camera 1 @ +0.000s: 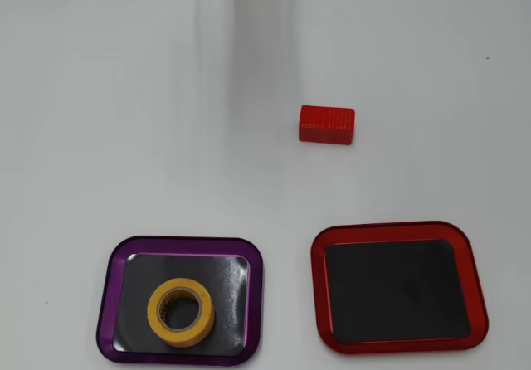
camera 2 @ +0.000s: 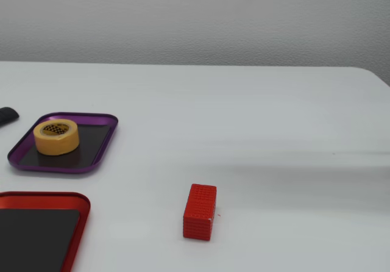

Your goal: Grasp a tape and put it in the right purple dish.

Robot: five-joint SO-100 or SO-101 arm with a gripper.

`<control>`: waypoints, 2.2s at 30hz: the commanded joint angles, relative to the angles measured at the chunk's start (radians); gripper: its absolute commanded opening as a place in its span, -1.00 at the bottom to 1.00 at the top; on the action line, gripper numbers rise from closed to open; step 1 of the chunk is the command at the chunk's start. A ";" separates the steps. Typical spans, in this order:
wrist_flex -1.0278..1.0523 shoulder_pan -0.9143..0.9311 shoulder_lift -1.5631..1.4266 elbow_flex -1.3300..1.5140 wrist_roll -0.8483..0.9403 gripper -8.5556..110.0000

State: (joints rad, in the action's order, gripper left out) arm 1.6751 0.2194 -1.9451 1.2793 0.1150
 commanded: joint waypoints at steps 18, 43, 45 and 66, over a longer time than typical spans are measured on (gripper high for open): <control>-0.457 0.002 -1.163 1.336 0.003 -0.57; -0.422 0.003 -1.471 1.753 -0.063 -0.85; -0.410 0.003 -1.471 1.753 -0.063 -0.87; -0.403 0.002 -1.471 1.752 -0.061 -0.86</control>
State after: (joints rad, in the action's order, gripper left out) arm 1.2671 0.2194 -3.3303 3.0281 0.0568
